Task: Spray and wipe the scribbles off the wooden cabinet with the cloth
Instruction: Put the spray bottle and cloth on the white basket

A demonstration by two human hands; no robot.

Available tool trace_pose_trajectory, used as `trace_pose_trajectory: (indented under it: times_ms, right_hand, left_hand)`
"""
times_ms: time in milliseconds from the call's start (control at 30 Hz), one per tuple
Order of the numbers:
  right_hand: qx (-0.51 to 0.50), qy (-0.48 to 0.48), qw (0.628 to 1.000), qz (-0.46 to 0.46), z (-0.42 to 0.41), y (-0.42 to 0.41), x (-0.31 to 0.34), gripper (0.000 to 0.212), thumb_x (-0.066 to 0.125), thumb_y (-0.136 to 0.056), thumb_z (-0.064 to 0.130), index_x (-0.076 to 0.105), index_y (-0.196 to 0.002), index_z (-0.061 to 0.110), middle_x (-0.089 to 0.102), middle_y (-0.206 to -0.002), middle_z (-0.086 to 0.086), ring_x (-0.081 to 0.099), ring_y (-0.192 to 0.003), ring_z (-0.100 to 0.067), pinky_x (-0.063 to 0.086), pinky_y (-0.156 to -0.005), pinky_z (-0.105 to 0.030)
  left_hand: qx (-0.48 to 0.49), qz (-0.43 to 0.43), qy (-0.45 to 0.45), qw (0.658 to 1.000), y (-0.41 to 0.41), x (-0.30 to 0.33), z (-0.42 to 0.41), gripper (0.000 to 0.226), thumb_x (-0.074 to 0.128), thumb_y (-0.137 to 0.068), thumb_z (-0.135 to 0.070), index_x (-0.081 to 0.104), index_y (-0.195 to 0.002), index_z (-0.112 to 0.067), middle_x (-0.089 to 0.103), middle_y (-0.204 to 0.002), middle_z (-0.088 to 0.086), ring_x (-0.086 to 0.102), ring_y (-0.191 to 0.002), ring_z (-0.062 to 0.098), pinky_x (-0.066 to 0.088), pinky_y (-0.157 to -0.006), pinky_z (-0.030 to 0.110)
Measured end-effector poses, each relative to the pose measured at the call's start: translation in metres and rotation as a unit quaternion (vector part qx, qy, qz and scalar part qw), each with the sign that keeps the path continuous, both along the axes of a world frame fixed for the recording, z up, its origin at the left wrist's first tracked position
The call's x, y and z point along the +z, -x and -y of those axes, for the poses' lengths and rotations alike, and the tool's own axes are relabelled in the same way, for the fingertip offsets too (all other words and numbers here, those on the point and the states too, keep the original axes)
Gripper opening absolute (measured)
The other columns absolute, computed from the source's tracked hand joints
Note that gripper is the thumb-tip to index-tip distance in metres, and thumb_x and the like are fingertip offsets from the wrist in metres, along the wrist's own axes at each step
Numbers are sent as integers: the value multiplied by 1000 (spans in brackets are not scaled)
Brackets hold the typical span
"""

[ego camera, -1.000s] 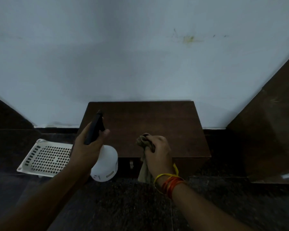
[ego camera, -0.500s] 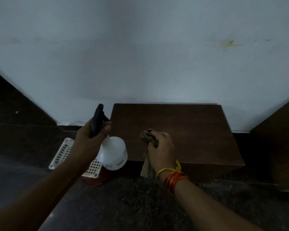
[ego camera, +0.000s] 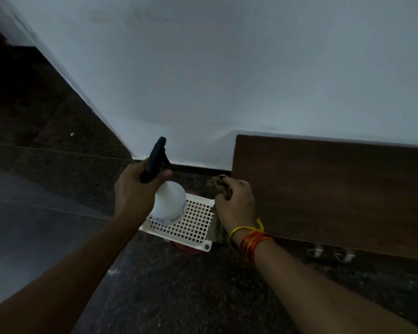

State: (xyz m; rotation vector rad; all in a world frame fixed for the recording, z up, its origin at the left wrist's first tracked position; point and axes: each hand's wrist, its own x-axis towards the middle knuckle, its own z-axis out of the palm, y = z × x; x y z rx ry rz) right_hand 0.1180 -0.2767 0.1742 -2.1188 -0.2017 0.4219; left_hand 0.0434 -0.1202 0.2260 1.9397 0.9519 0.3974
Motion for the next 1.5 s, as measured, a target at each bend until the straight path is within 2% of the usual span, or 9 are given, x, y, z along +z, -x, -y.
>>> trace_pose_trajectory:
  times_ms: [133, 233, 467, 600, 767, 900, 1067, 1333, 1500]
  right_hand:
    - [9, 18, 1000, -12, -45, 4, -22, 44, 53, -90, 4, 53, -134, 8, 46, -133, -9, 49, -120, -22, 25, -97, -12]
    - [14, 33, 999, -17, -69, 7, -41, 43, 52, -92, 3, 53, -134, 8, 46, -134, -10, 50, -121, -23, 23, -92, -7]
    - [22, 68, 996, -44, -100, 10, -90, 45, 50, -94, 4, 49, -139, 10, 40, -138, -10, 46, -124, -22, 13, -84, -1]
    - [31, 84, 994, -65, -108, 11, -113, 46, 49, -94, 4, 46, -140, 9, 38, -140, -9, 42, -127, -22, 13, -86, -1]
    - [36, 94, 990, -95, -116, 13, -137, 51, 51, -92, 5, 43, -142, 11, 35, -142, -8, 39, -130, -22, 23, -102, -14]
    - [41, 99, 987, -117, -120, 14, -155, 55, 50, -94, 5, 37, -146, 14, 30, -146, -6, 36, -133, -21, 22, -100, -12]
    - [50, 123, 983, -128, -125, 15, -178, 44, 45, -101, 17, 40, -144, 11, 30, -148, -8, 36, -135, -24, 27, -108, -24]
    - [110, 129, 975, -143, -124, 18, -197, 59, 43, -94, -2, 25, -150, 8, 18, -156, -7, 21, -143, -20, 16, -108, -18]
    - [151, 116, 970, -148, -122, 22, -199, 70, 44, -87, -9, 24, -151, 11, 16, -158, -9, 13, -147, -24, 17, -120, -33]
  left_hand:
    - [34, 12, 17, 999, 3, -20, -35, 26, 76, -82, -20, 71, -107, -27, 71, -92, -6, 66, -93, 16, 53, -86, 41]
    - [51, 13, 16, 998, 7, -40, -51, 28, 75, -84, -18, 67, -105, -34, 62, -81, -21, 59, -82, 0, 49, -83, 34]
    - [86, -29, 39, 995, 9, -96, -71, 28, 71, -88, -16, 71, -115, -20, 64, -88, -8, 54, -74, 0, 42, -64, 24]
    - [90, -50, 51, 993, 9, -122, -79, 25, 70, -89, -17, 72, -113, -20, 58, -76, -19, 52, -71, -2, 37, -58, 17]
    - [91, -69, 66, 991, 11, -147, -82, 21, 70, -88, -17, 73, -109, -18, 58, -74, -18, 54, -72, 0, 42, -60, 19]
    - [85, -86, 71, 990, 12, -159, -84, 16, 69, -89, -17, 72, -104, -22, 59, -74, -17, 56, -72, 2, 42, -60, 20]
    - [76, -102, 72, 989, 14, -172, -90, 21, 69, -89, -18, 72, -109, -21, 61, -77, -14, 61, -77, 9, 41, -58, 20]
    - [72, -89, 80, 990, 20, -181, -92, 16, 69, -89, -19, 69, -103, -27, 61, -76, -16, 60, -72, 6, 49, -63, 24]
    - [50, -106, 71, 991, 24, -177, -88, 11, 66, -91, -22, 66, -102, -25, 64, -83, -10, 61, -79, 12, 48, -64, 24]
